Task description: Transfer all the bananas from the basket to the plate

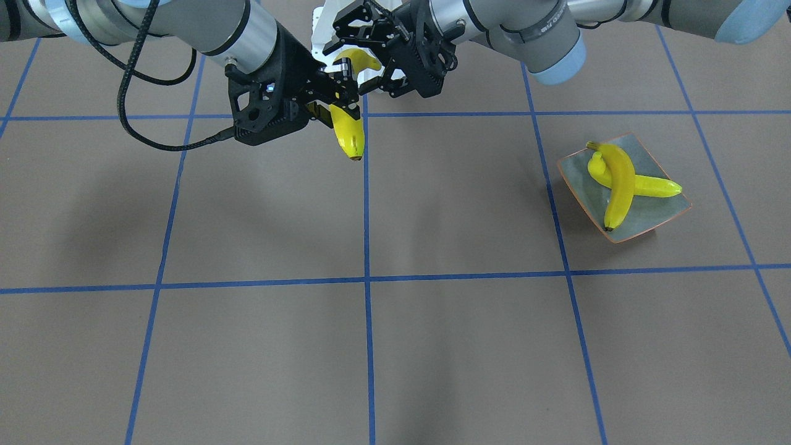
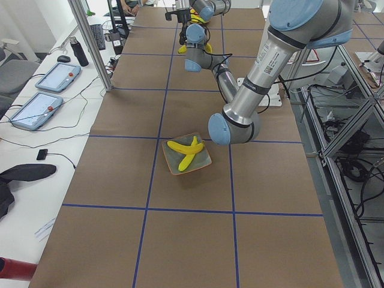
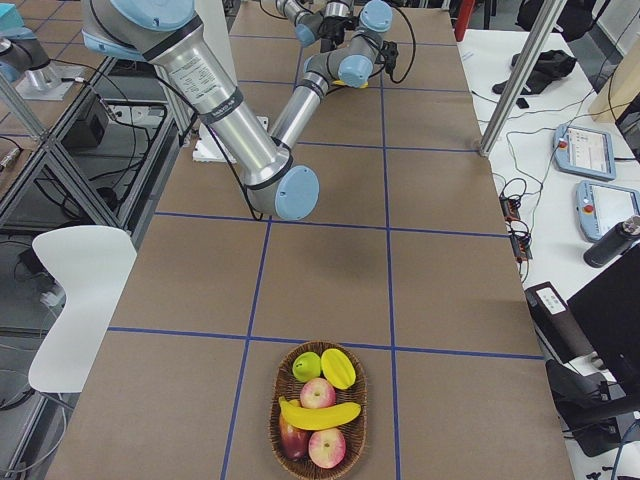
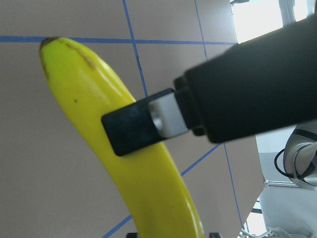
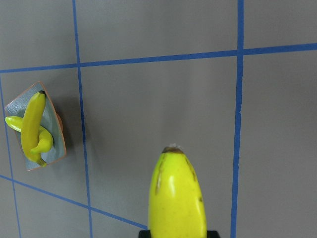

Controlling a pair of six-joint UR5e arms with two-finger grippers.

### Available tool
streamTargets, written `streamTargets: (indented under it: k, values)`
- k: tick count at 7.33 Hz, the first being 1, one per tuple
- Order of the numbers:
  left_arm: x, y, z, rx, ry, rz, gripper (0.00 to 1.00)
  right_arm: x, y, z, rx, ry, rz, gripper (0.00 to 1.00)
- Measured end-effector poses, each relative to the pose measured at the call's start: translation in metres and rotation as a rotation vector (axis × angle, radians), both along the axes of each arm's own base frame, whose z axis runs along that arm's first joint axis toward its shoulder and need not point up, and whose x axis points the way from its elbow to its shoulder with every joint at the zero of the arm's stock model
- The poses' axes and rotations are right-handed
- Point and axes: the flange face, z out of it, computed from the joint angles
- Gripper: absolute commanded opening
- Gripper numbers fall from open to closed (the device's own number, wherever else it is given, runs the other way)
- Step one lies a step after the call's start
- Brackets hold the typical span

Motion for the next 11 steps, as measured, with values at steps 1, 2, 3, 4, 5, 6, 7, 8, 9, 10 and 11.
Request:
streamTargets:
  k: [1, 2, 3, 4, 5, 6, 7, 8, 9, 10, 11]
  values:
    - [0.001, 0.003, 0.000, -0.014, -0.001, 0.009, 0.00, 0.000, -0.001, 0.000, 0.006, -0.001, 0.002, 1.00]
    - [0.001, 0.004, 0.000, -0.035, -0.001, 0.011, 0.00, 0.000, -0.001, 0.000, 0.020, -0.007, -0.001, 1.00]
    - [0.000, 0.004, -0.001, -0.048, 0.000, 0.012, 0.00, 0.002, -0.001, 0.001, 0.036, -0.019, 0.001, 1.00]
    - [-0.001, 0.005, 0.000, -0.054, 0.000, 0.013, 0.00, 0.004, -0.001, 0.002, 0.046, -0.029, 0.004, 1.00]
    - [-0.005, 0.005, 0.002, -0.056, -0.001, 0.010, 0.00, 0.009, -0.002, 0.005, 0.046, -0.033, 0.012, 1.00]
    - [-0.016, 0.004, 0.013, -0.059, -0.007, -0.001, 0.00, 0.021, -0.002, 0.015, 0.043, -0.030, 0.026, 1.00]
    - [-0.034, 0.003, 0.033, -0.071, -0.024, -0.021, 0.00, 0.038, -0.001, 0.032, 0.038, -0.021, 0.047, 1.00]
    - [-0.057, -0.001, 0.061, -0.098, -0.055, -0.051, 0.00, 0.054, -0.005, 0.051, 0.026, -0.004, 0.075, 1.00]
    - [-0.083, -0.006, 0.097, -0.138, -0.097, -0.090, 0.00, 0.067, -0.011, 0.069, 0.012, 0.017, 0.106, 1.00]
    - [-0.113, -0.012, 0.137, -0.183, -0.146, -0.139, 0.00, 0.074, -0.016, 0.086, -0.002, 0.041, 0.134, 1.00]
    - [-0.146, -0.020, 0.180, -0.223, -0.201, -0.192, 0.00, 0.078, -0.019, 0.106, -0.015, 0.070, 0.162, 1.00]
